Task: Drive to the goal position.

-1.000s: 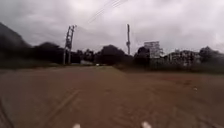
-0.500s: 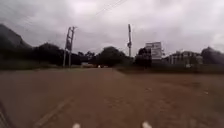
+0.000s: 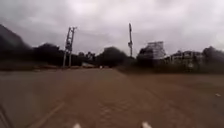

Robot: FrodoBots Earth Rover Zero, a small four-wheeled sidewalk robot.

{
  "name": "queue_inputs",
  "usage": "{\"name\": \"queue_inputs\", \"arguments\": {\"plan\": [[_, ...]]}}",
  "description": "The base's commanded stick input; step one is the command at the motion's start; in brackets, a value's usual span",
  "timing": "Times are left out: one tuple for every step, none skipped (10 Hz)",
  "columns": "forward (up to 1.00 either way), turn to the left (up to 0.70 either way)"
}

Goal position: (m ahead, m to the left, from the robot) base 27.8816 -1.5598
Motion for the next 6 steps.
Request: {"name": "queue_inputs", "arguments": {"plan": [[0.70,0.00],[0.70,0.00],[0.70,0.00],[0.70,0.00],[0.70,0.00],[0.70,0.00]]}}
